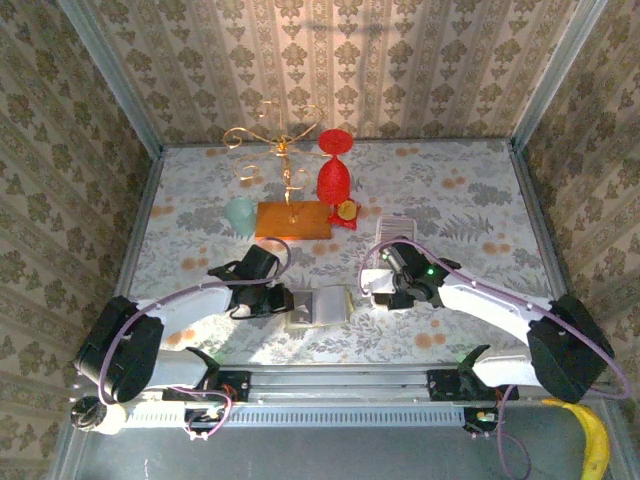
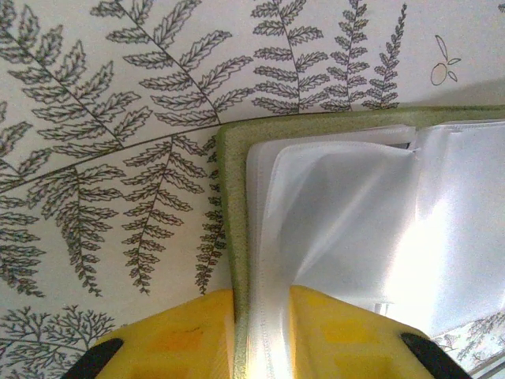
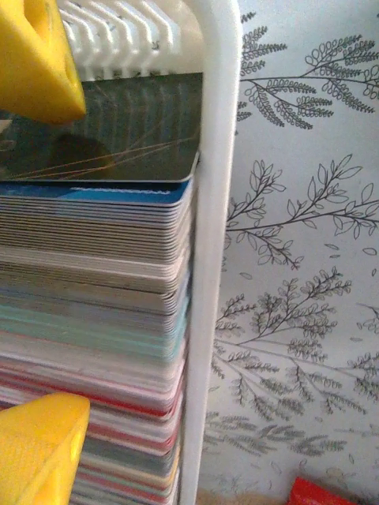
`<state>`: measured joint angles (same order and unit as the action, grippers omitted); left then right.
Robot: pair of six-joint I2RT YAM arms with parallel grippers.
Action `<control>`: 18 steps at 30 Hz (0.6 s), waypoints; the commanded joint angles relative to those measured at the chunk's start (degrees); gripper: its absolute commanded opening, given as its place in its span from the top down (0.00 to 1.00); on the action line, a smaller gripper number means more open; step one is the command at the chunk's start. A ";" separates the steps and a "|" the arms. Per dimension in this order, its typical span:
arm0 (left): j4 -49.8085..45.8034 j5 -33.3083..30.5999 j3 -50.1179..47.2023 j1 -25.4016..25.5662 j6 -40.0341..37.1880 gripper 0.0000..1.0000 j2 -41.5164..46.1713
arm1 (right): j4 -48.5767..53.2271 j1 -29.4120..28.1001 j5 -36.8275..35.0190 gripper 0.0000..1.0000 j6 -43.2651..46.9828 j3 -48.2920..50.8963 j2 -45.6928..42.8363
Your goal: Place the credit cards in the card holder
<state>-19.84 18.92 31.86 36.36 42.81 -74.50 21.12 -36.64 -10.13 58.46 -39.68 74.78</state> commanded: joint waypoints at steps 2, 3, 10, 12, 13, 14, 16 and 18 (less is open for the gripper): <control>0.24 0.40 -0.66 0.29 -0.93 0.77 1.07 | 0.51 -0.10 -0.59 0.16 1.13 -1.49 3.36; 0.30 0.42 -0.66 0.27 -0.88 0.77 0.94 | 0.58 -0.10 -0.68 0.19 1.30 -1.67 3.60; 0.18 0.41 -0.74 0.28 -0.99 0.77 0.96 | 3.13 -0.10 -0.70 0.48 1.92 -2.29 0.53; 0.29 0.42 -0.83 0.28 -0.98 0.78 0.93 | 3.75 -0.10 -0.59 0.55 2.16 -2.01 -0.77; 0.26 0.42 -0.94 0.29 -0.89 0.78 0.93 | 3.87 -0.10 -0.59 0.59 2.33 -1.73 -1.29; 0.24 0.42 -0.92 0.29 -0.88 0.78 0.85 | 4.07 -0.10 -0.53 0.62 2.49 -1.42 -1.69; 0.36 0.44 -0.96 0.29 -0.87 0.79 0.85 | 4.34 -0.09 -0.19 0.70 2.46 -1.06 -1.96; 0.40 0.51 -1.01 0.27 -0.85 0.79 0.85 | 4.56 -0.10 0.07 0.74 2.28 -0.75 -1.92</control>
<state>-19.64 18.92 31.57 36.36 42.81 -74.50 25.58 -36.91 -9.19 60.18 -41.08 73.84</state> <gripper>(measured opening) 0.214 0.269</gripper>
